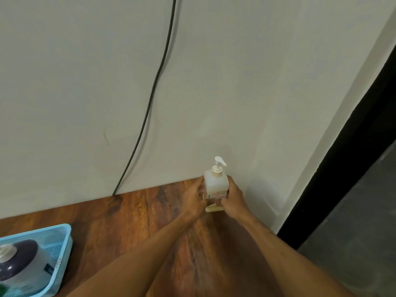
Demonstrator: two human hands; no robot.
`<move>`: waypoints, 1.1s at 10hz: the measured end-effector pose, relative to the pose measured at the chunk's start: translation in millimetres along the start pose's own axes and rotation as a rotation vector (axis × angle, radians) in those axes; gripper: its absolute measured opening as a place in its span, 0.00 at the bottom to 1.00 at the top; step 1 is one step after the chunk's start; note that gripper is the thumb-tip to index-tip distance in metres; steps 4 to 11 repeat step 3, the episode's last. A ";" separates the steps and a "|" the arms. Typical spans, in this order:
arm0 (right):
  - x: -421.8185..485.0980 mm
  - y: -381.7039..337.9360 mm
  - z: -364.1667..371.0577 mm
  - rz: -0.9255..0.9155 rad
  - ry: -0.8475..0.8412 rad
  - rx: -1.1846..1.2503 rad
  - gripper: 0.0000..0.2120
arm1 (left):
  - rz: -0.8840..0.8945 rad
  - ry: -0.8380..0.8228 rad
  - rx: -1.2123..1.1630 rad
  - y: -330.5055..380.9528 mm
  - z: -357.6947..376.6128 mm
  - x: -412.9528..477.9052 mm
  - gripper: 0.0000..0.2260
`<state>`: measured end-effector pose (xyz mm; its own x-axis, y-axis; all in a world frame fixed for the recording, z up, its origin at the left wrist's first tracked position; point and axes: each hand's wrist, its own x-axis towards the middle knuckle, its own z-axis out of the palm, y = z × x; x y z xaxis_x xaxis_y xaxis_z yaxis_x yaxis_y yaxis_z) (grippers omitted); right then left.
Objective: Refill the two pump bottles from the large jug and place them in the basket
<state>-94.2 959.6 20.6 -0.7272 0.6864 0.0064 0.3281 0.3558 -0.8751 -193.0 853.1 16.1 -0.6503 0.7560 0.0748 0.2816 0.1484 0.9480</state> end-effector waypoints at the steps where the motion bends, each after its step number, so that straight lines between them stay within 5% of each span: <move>1: 9.2 5.0 1.0 0.015 -0.001 0.015 0.35 | -0.006 0.001 0.015 -3.6 1.4 6.6 0.36; 3: -2.0 -8.5 -6.8 0.040 -0.013 0.099 0.43 | -0.105 -0.034 -0.014 -4.3 -5.0 0.5 0.49; 11: -2.0 -8.5 -6.8 0.040 -0.013 0.099 0.43 | -0.105 -0.034 -0.014 -4.3 -5.0 0.5 0.49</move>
